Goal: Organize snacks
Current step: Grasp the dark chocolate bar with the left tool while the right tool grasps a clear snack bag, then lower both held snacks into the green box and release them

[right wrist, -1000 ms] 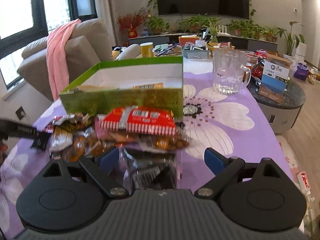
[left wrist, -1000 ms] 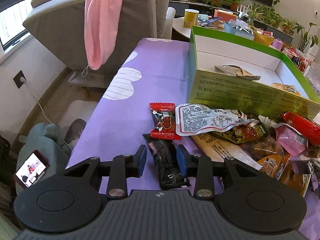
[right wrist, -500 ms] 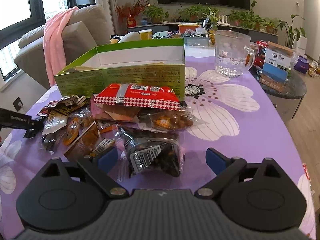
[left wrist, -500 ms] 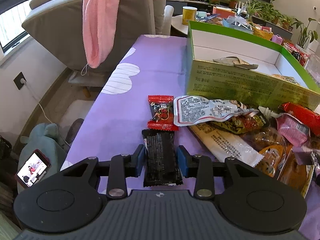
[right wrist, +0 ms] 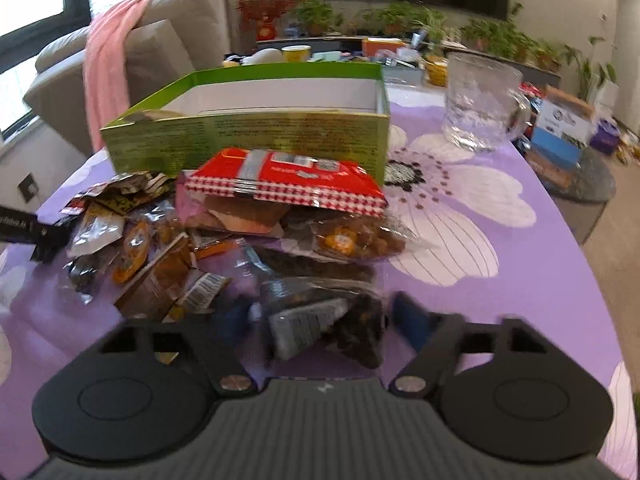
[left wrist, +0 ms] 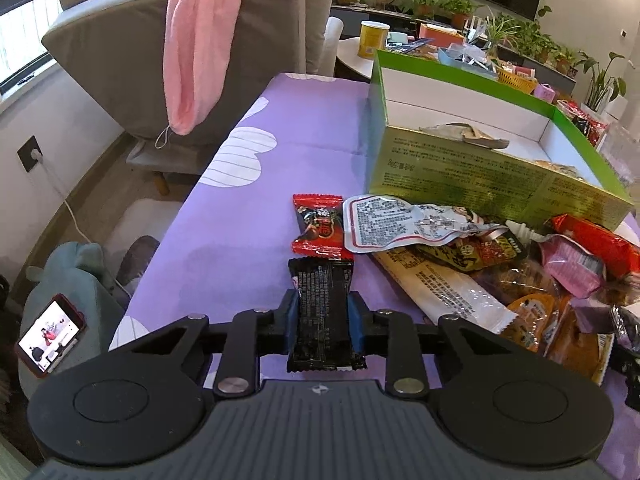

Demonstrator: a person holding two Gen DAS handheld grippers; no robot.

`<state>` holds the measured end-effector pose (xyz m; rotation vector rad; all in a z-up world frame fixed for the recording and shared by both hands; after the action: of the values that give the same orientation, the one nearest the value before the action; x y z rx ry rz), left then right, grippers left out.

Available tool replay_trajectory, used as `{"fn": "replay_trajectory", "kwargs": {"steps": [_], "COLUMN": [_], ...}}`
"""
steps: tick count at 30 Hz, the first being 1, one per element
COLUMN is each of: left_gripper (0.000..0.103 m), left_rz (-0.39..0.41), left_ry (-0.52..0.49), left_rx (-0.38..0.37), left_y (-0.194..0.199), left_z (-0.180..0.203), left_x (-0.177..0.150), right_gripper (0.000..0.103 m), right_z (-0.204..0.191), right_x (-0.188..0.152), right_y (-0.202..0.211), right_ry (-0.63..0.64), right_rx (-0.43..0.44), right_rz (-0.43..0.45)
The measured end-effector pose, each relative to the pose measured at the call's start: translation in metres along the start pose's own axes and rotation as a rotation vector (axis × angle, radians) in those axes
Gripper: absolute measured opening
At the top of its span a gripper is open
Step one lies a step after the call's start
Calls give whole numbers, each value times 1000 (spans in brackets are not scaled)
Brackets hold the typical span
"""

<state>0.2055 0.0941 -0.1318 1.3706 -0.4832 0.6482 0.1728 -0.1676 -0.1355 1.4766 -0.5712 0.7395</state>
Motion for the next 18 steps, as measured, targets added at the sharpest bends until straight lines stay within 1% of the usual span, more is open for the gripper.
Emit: {"fn": "replay_trajectory", "kwargs": {"steps": [7, 12, 18], "left_gripper": [24, 23, 23], "left_rz": [29, 53, 106], "left_ry": [-11, -13, -30], "left_rx": [-2, -13, -31], "left_y": [12, 25, 48], "left_z": [6, 9, 17], "left_x": [2, 3, 9], "right_gripper": [59, 59, 59], "right_z": [6, 2, -2], "right_x": [0, 5, 17], "right_y": [10, 26, 43], "right_ry": [-24, -6, 0], "right_rx": [36, 49, 63], "right_rz": [4, 47, 108]}}
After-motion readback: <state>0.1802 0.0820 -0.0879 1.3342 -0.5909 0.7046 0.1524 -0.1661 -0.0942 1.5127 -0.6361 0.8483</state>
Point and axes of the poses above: each gripper's, at about its wrist camera, not at the fingertips, and y roughly against the way its jaws point, z to its right, x to its top, the point moved 7 cm from there along -y, roughly the way its jaws point, and after that the axes turned 6 degrees about -x, right-handed, at the moved point
